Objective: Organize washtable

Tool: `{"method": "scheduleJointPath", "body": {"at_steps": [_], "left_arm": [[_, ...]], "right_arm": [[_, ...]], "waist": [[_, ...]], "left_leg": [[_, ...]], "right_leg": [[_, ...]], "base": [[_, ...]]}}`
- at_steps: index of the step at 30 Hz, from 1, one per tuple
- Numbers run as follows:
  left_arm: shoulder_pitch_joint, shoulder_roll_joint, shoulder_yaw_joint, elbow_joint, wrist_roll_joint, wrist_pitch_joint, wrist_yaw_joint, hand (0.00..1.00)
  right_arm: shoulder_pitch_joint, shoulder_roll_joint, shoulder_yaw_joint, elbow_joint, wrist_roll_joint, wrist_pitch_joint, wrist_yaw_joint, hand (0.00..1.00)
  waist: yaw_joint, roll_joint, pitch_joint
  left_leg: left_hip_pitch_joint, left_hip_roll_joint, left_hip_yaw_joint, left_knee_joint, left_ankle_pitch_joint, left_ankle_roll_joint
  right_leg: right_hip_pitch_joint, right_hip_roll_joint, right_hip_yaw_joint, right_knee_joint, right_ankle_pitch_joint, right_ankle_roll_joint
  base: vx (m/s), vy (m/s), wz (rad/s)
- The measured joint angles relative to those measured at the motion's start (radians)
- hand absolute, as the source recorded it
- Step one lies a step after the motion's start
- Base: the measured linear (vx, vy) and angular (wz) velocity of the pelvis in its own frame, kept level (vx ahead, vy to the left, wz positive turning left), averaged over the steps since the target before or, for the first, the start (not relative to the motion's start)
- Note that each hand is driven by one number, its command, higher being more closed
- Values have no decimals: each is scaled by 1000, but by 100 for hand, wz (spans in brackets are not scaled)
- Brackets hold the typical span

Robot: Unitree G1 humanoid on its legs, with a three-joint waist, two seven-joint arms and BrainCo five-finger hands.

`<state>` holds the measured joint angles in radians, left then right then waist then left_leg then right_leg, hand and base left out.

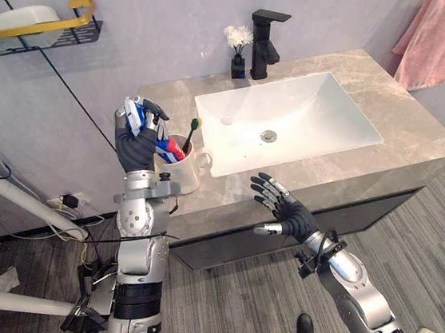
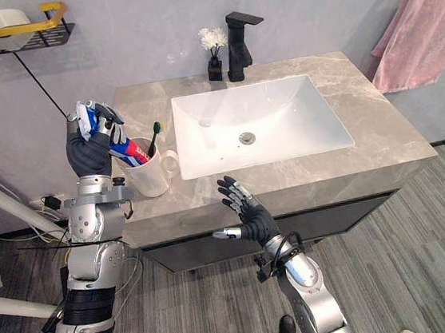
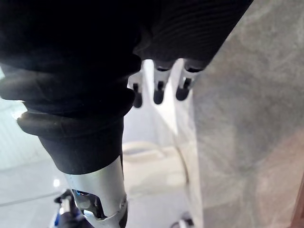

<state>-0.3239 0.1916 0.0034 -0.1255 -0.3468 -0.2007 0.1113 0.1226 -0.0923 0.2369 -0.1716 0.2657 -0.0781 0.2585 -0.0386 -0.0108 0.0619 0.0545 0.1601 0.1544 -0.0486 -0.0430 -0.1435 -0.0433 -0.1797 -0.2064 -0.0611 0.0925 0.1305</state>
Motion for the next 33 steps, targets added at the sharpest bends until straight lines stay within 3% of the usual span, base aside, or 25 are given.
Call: {"method": "scheduleJointPath", "body": {"at_steps": [8,20,25,26,29,33], "left_arm": [[-26,32,1,19,86,9,4,0],[-136,111,62,11,79,-5,46,0],[-135,141,131,-120,58,-35,67,0],[-129,146,147,-169,45,-48,65,100],[-63,148,190,-303,21,-78,51,100],[196,139,227,-471,-26,-94,-45,100]], "right_arm": [[-1,-5,-13,0,1,0,-1,0],[9,-10,-21,-13,5,-1,4,0],[22,-15,-21,-13,21,-3,7,0],[28,-15,-21,-13,21,-3,8,0],[32,-13,-23,-13,21,-3,11,0],[39,-12,-34,-13,20,-2,31,0]], "waist": [[-1,2,9],[0,17,19],[11,33,25],[14,35,25],[22,40,23],[28,44,22]], "left_leg": [[-18,4,17,30,-24,1],[-28,5,-14,46,-26,4],[-30,6,-19,50,-25,4],[-30,5,-23,51,-25,4],[-32,5,-29,50,-25,4],[-27,5,-45,52,-24,4]], "right_leg": [[-18,2,16,0,7,-6],[6,2,-20,-11,23,-12],[13,2,-37,-13,23,-12],[16,2,-39,-14,23,-12],[22,2,-41,-15,23,-12],[32,2,-51,-16,23,-12]], "base": [[1,-2,-7],[-10,-6,6],[-29,-7,7],[-29,-11,4],[-9,-2,2],[6,-6,10]]}}
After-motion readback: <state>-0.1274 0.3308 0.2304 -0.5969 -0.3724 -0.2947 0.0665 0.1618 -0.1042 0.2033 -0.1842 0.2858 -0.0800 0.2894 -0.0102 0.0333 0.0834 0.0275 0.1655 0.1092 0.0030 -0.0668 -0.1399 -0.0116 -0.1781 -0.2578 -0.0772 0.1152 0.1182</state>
